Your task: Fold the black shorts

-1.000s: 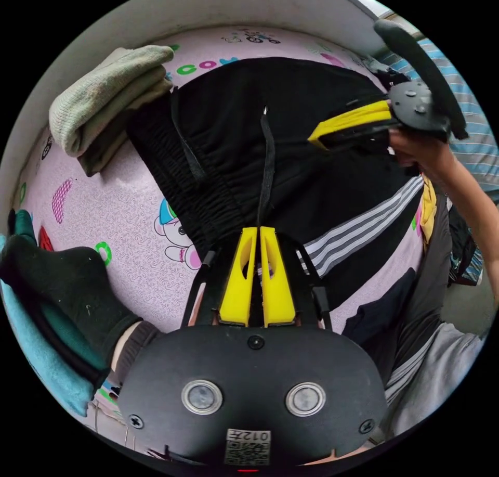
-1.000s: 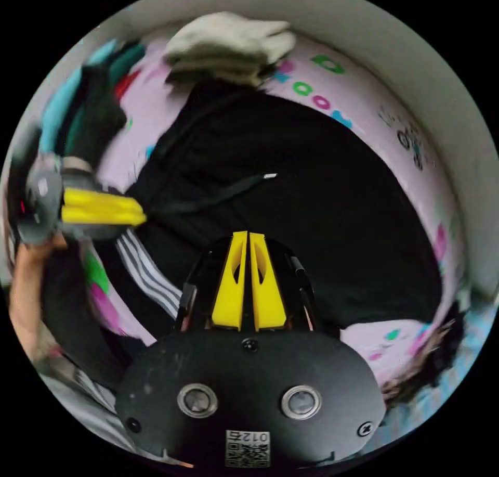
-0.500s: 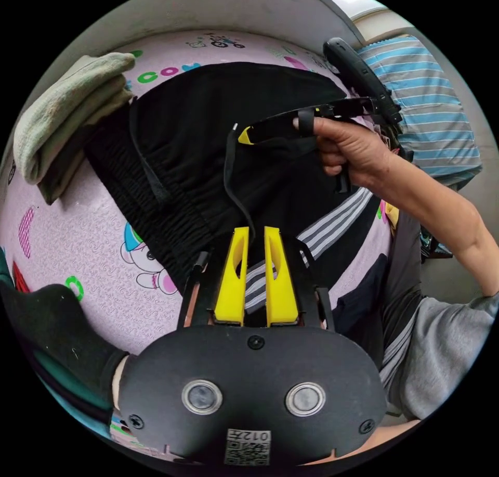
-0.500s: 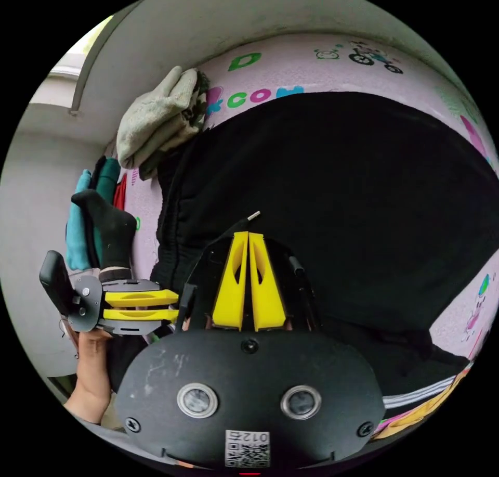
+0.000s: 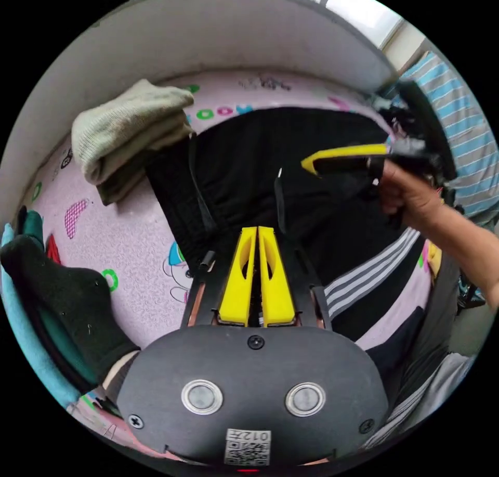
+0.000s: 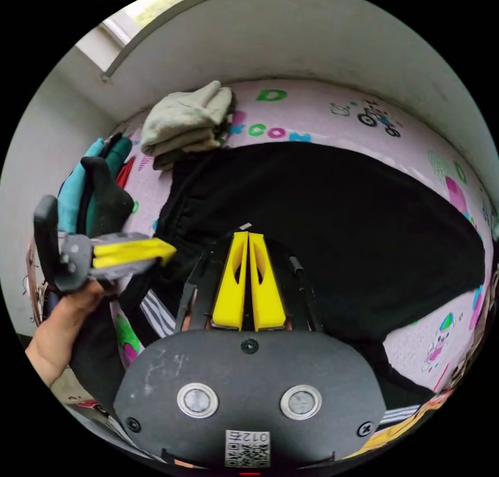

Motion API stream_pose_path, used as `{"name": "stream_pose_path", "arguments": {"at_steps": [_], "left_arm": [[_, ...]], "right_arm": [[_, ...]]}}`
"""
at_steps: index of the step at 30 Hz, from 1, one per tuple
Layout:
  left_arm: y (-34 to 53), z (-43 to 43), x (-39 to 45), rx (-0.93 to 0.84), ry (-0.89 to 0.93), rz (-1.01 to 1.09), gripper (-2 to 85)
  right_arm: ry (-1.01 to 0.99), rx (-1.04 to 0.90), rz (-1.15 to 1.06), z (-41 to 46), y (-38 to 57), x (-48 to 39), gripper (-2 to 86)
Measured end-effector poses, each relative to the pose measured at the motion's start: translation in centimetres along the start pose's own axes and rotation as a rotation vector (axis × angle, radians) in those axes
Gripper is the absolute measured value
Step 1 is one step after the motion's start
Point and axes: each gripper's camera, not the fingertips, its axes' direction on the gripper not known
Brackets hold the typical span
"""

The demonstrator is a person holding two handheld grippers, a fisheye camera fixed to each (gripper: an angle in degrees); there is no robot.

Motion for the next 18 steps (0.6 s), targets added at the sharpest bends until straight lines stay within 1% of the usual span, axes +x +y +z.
{"name": "stream_pose_path", "arguments": {"at_steps": [2,3,4,7,11,14,15,16,18], "left_arm": [[0.1,1.3,0.5,-0.045,-0.001,-0.02,0.2],[0.2,2.1,0.4,-0.081,0.04,-0.055,0.1],[0.4,1.9,0.0,-0.046,0.067,-0.1,0.1],[1.0,2.4,-1.0,-0.031,0.134,-0.168,0.0],[1.8,2.5,-0.7,0.001,0.131,-0.155,0.2],[2.0,2.4,0.5,0.009,0.084,-0.098,0.4],[2.1,2.4,1.1,0.017,0.061,-0.073,0.4],[2.3,2.4,1.7,0.027,0.031,-0.035,0.5],[2.6,2.5,2.3,0.026,0.002,-0.003,0.6]], "right_arm": [[-0.056,0.01,0.003,0.6,-2.4,-1.4,1.8],[-0.074,0.012,0.007,0.8,-3.1,-1.7,2.8],[-0.103,0.006,0.014,1.3,-4.4,-2.2,4.2],[-0.149,-0.021,0.056,2.8,-7.2,-3.0,6.0],[-0.152,-0.057,0.096,4.8,-9.8,-3.9,8.0],[-0.082,-0.103,0.043,6.0,-10.7,-5.1,6.6],[-0.065,-0.108,0.034,6.0,-10.8,-5.2,4.7],[-0.025,-0.118,0.03,5.8,-10.8,-5.3,0.8],[0.005,-0.104,0.052,4.8,-10.2,-4.7,-0.3]]}}
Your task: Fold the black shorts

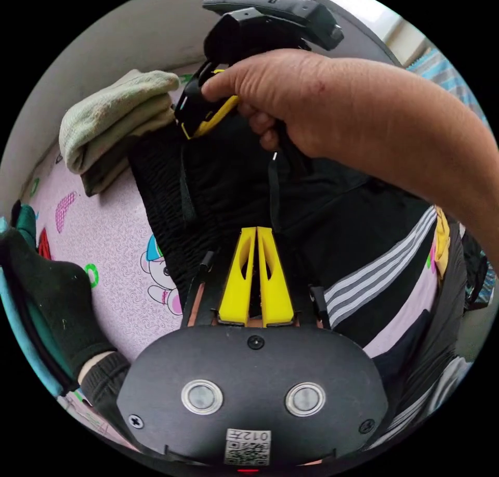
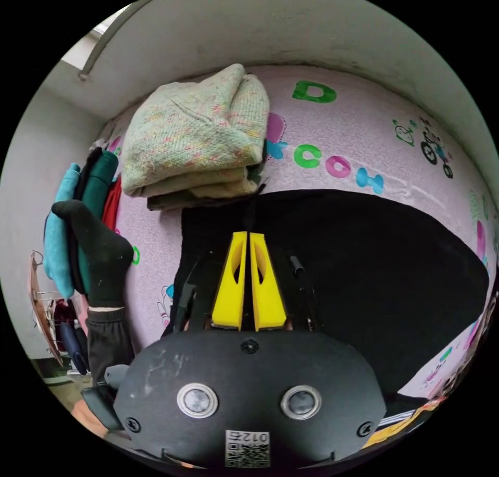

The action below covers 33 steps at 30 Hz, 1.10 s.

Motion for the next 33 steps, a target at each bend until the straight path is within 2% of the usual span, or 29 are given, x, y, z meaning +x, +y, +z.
{"name": "stream_pose_path", "arguments": {"at_steps": [5,8,11,13,15,17,20,21,23,25,27,29,31,33], "left_arm": [[0.5,0.1,-0.3,-0.031,0.035,-0.043,0.7],[1.1,-0.8,-0.1,-0.01,0.145,-0.03,1.0],[1.8,-3.1,0.2,0.117,0.192,-0.012,1.3],[2.4,-4.7,-0.1,0.237,0.118,-0.009,2.0],[2.4,-5.0,-0.4,0.278,-0.019,-0.005,2.9],[2.4,-4.3,-0.8,0.276,-0.124,-0.042,3.7],[2.2,-1.9,-1.0,0.203,-0.061,-0.068,4.3],[2.0,-0.8,-0.4,0.162,-0.009,-0.041,4.3],[1.8,0.7,1.0,0.097,0.039,0.024,4.3],[2.1,1.8,2.9,0.052,0.011,0.096,4.2],[2.5,2.0,3.5,0.049,-0.019,0.113,4.1],[2.8,2.2,3.6,0.044,-0.028,0.12,4.0],[3.0,2.7,3.3,0.043,-0.004,0.098,3.8],[3.2,2.9,3.1,0.048,0.009,0.082,3.8]], "right_arm": [[-0.151,0.172,0.17,-5.2,7.0,5.1,-0.8],[-0.277,0.216,0.275,-6.3,12.6,7.8,-0.6],[-0.315,0.176,0.297,-5.7,17.1,8.7,-0.5],[-0.315,0.162,0.281,-5.5,19.1,8.6,-0.5],[-0.261,0.156,0.253,-5.8,20.8,8.0,-0.6],[-0.095,0.189,0.109,-7.0,22.9,5.6,-0.4],[0.132,0.209,-0.068,-7.4,25.3,2.3,1.7],[0.152,0.204,-0.095,-7.2,25.7,1.8,3.0],[0.144,0.152,-0.144,-6.3,26.6,1.0,6.8],[0.121,0.198,-0.143,-6.8,27.1,1.1,6.7],[0.065,0.159,-0.12,-7.7,26.6,1.5,5.3],[0.015,0.227,-0.156,-10.1,25.6,1.0,3.1],[0.054,0.269,-0.175,-11.3,24.1,0.3,3.6],[0.037,0.223,-0.169,-11.4,22.0,-0.2,5.2]]}}
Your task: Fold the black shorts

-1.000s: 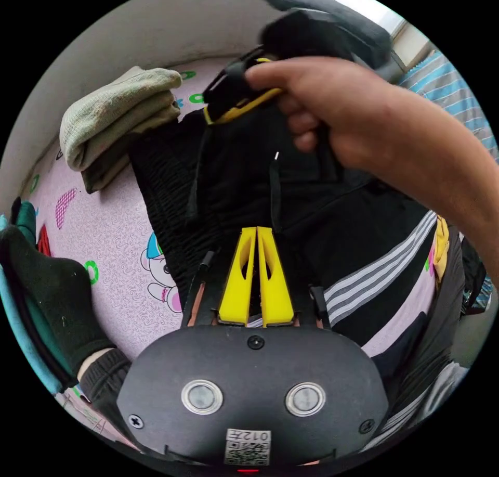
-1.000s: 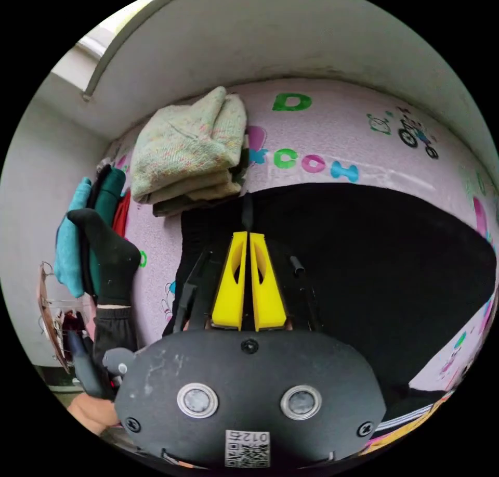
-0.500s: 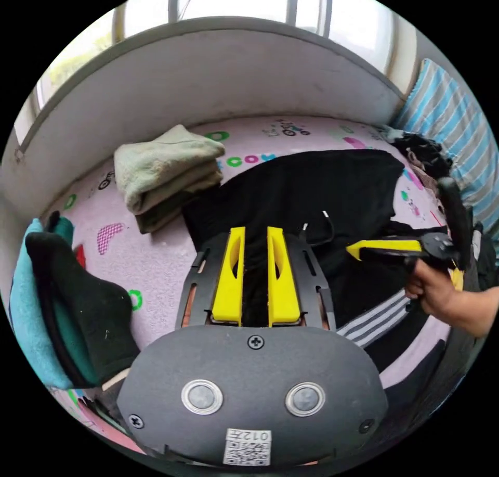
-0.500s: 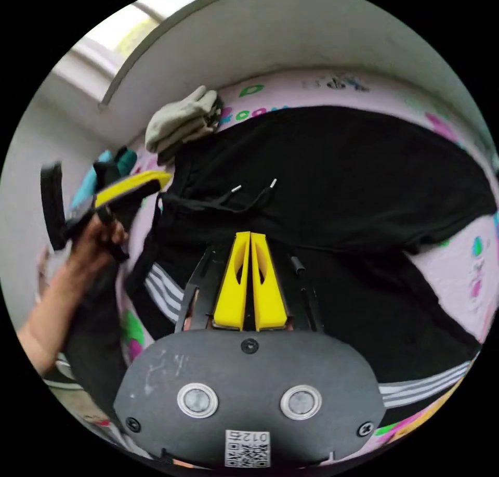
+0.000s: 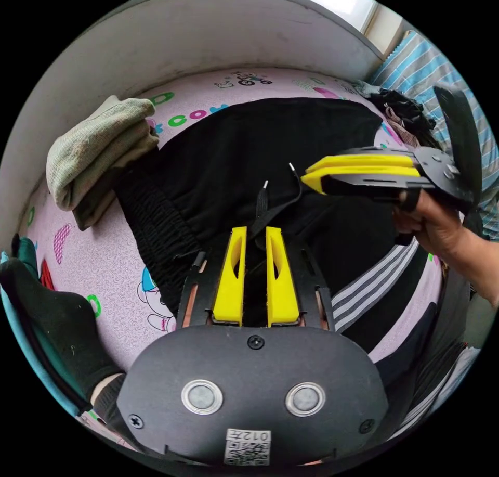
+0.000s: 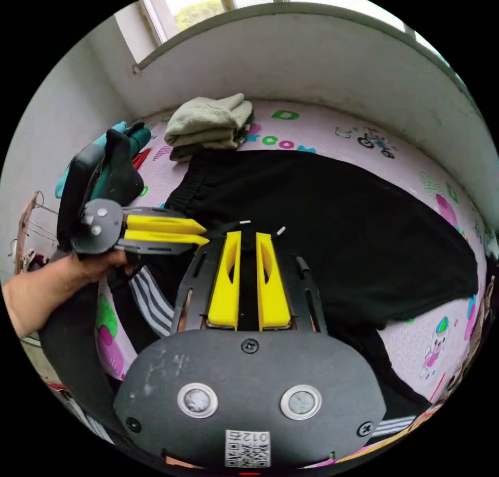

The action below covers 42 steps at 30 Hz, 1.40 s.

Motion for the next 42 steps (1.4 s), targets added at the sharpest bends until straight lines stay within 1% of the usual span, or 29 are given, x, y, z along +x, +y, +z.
{"name": "stream_pose_path", "arguments": {"at_steps": [2,5,7,9,10,12,14,17,19,22,26,29,32,33,35,37,40,42], "left_arm": [[0.3,0.2,0.1,0.006,-0.001,0.0,3.7],[0.8,0.6,0.7,0.021,-0.033,0.028,3.6],[1.1,1.0,1.2,0.029,-0.056,0.045,3.4],[1.3,1.2,1.5,0.03,-0.074,0.05,3.1],[1.3,1.2,1.6,0.019,-0.08,0.044,2.9],[1.3,1.1,1.4,-0.014,-0.065,0.031,2.5],[1.3,0.6,1.0,-0.033,-0.027,0.04,1.9],[1.7,-0.9,-0.6,0.019,0.074,0.004,1.2],[2.4,-1.5,-2.5,0.089,0.15,-0.078,0.9],[3.9,-1.1,-4.5,0.164,0.163,-0.213,0.6],[4.2,0.5,-3.7,0.122,0.206,-0.18,0.6],[4.2,2.0,-1.4,0.076,0.123,-0.109,0.6],[4.1,4.4,0.9,-0.037,0.018,-0.037,0.5],[4.3,4.5,1.8,-0.017,-0.026,-0.019,0.5],[4.8,4.0,3.0,0.035,-0.124,-0.033,0.5],[5.5,3.6,4.7,0.101,-0.241,-0.045,0.5],[6.5,5.3,6.3,0.056,-0.315,-0.049,0.3],[7.3,6.7,6.4,0.005,-0.32,-0.1,0.3]], "right_arm": [[-0.057,-0.079,0.017,1.3,-1.9,-0.4,6.3],[-0.071,-0.102,0.084,2.1,-2.7,-1.1,7.1],[-0.067,-0.136,0.077,2.6,-2.7,-2.1,6.4],[0.032,-0.139,0.03,2.2,-2.4,-3.7,3.4],[0.095,-0.165,-0.016,2.0,-2.2,-4.6,0.4],[0.126,-0.137,-0.028,0.6,-1.5,-5.0,-0.4],[0.135,-0.115,0.033,-1.4,-0.4,-4.0,-0.8],[0.099,-0.094,0.132,-4.2,1.7,-2.0,-0.9],[0.081,-0.076,0.215,-5.8,3.2,-0.6,-0.9],[0.007,-0.08,0.345,-7.4,5.3,1.7,-0.9],[-0.081,-0.066,0.394,-9.6,7.1,2.6,-0.7],[-0.066,-0.041,0.401,-12.0,7.9,2.9,-0.6],[0.031,0.015,0.428,-15.4,9.1,3.1,-0.6],[0.035,0.032,0.421,-16.1,9.3,3.0,-0.6],[0.051,0.08,0.347,-18.7,10.6,1.4,-0.4],[0.094,0.083,0.253,-19.8,11.8,-0.7,-0.1],[0.188,0.067,0.151,-20.4,14.4,-3.7,1.3],[0.23,0.047,0.125,-20.3,15.8,-4.8,2.8]]}}
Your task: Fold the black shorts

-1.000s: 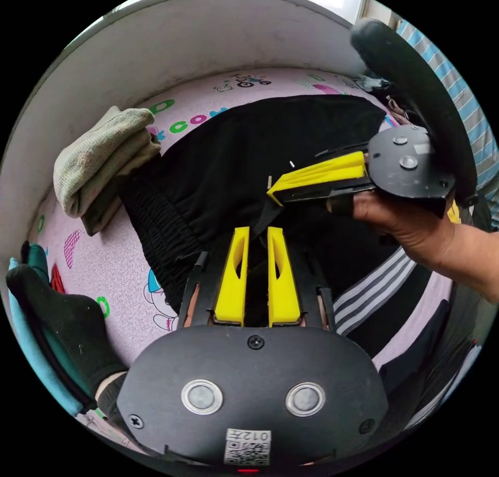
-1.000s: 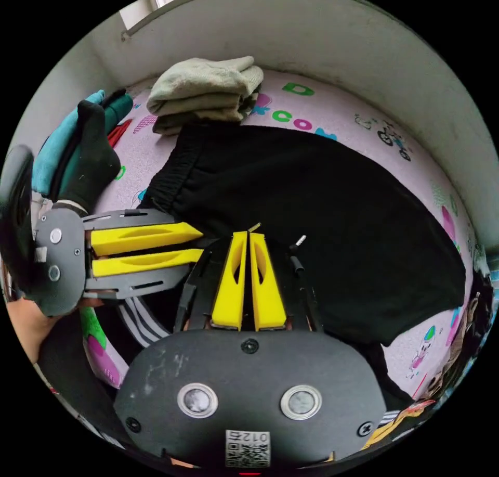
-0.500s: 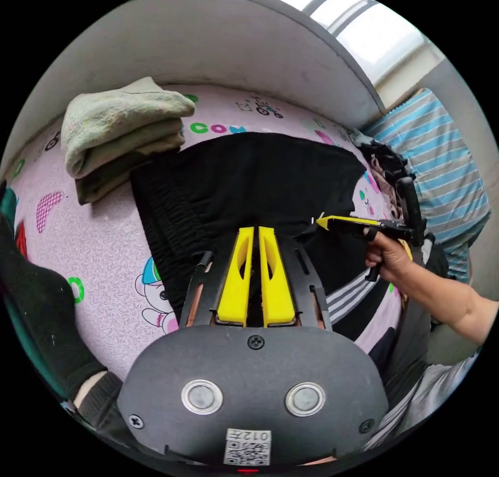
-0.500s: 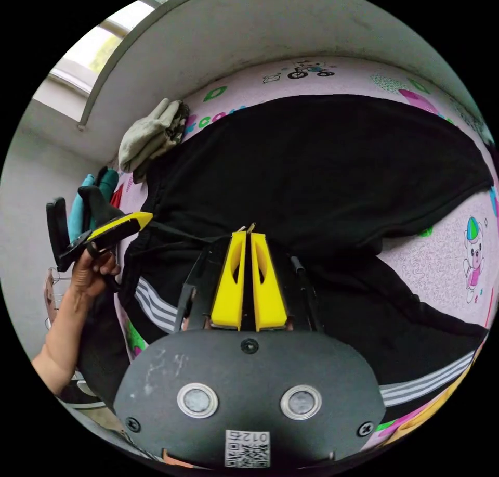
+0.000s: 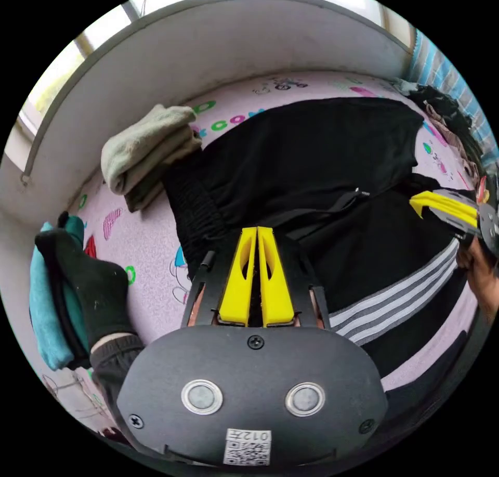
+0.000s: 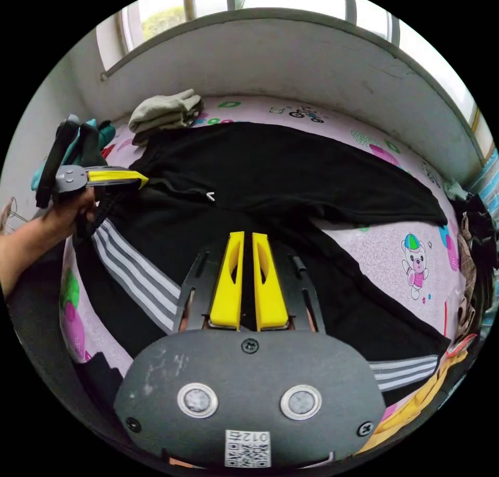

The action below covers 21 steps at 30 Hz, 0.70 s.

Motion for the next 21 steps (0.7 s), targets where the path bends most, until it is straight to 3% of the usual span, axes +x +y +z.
{"name": "stream_pose_path", "arguments": {"at_steps": [7,14,21], "left_arm": [[3.3,1.0,1.0,0.104,-0.01,-0.061,0.3],[3.8,1.4,3.3,0.071,-0.109,-0.048,0.0],[6.3,-3.1,5.9,0.086,0.237,-0.031,-0.1]], "right_arm": [[0.042,0.023,0.002,-2.9,1.9,-0.5,4.8],[-0.006,-0.003,0.014,-6.9,1.0,0.6,1.5],[-0.033,0.005,0.084,-15.3,3.2,6.7,-0.9]]}}
